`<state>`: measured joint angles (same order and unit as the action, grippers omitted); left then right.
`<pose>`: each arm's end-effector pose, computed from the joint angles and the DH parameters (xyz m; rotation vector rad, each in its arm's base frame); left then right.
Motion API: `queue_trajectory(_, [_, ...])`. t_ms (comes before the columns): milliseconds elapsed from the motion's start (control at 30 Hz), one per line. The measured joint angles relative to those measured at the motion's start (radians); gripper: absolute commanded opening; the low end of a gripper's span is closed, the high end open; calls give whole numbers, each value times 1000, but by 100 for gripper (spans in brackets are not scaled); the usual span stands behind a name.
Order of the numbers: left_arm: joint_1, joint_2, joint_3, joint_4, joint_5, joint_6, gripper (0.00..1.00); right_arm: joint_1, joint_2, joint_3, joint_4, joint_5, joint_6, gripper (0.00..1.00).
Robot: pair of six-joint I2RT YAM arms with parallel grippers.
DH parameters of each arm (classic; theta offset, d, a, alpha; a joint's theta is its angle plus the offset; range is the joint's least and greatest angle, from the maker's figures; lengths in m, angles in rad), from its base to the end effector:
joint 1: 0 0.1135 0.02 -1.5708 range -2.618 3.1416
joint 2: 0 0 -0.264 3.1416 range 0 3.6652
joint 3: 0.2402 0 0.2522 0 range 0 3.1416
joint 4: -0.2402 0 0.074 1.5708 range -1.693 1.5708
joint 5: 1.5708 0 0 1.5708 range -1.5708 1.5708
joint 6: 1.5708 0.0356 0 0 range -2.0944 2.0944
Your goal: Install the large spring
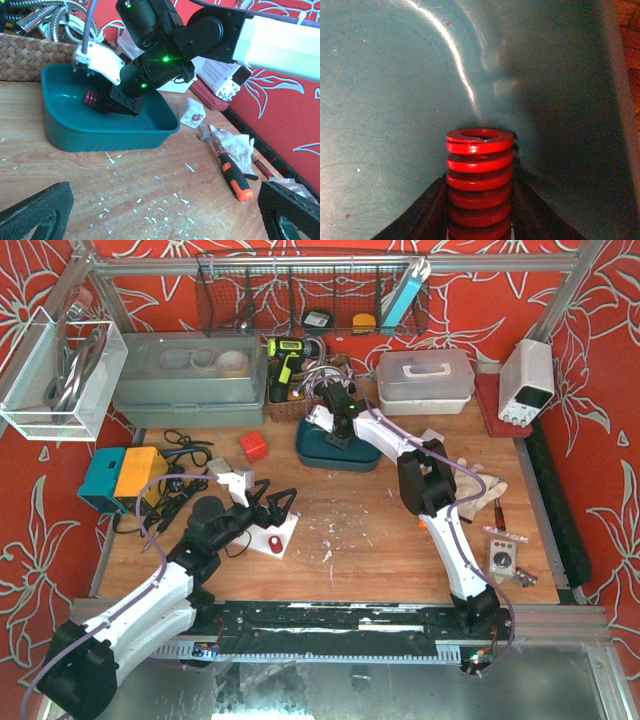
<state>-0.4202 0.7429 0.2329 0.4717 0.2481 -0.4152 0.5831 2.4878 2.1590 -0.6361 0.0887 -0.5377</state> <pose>0.1581 -0.0802 0.2207 0.2037 1.6619 -0.8385 0.4551 0.2964 0.1618 -1.3163 2.1638 -0.0944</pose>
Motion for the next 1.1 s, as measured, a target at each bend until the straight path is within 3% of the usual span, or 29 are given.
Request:
queue_trajectory(133, [0, -3, 0, -2, 0, 0, 100, 0, 8, 15, -10, 3, -5, 35])
queue_trajectory(600, [-1, -13, 0, -23, -8, 7, 100, -1, -6, -11, 6, -4, -32, 12])
queue_trajectory(800, [-1, -24, 0, -24, -35, 6, 100, 0, -93, -146, 45, -11, -33, 9])
queue_trajectory(1100, [-1, -29, -2, -44, -97, -12, 100, 8, -372, -423, 157, -9, -14, 6])
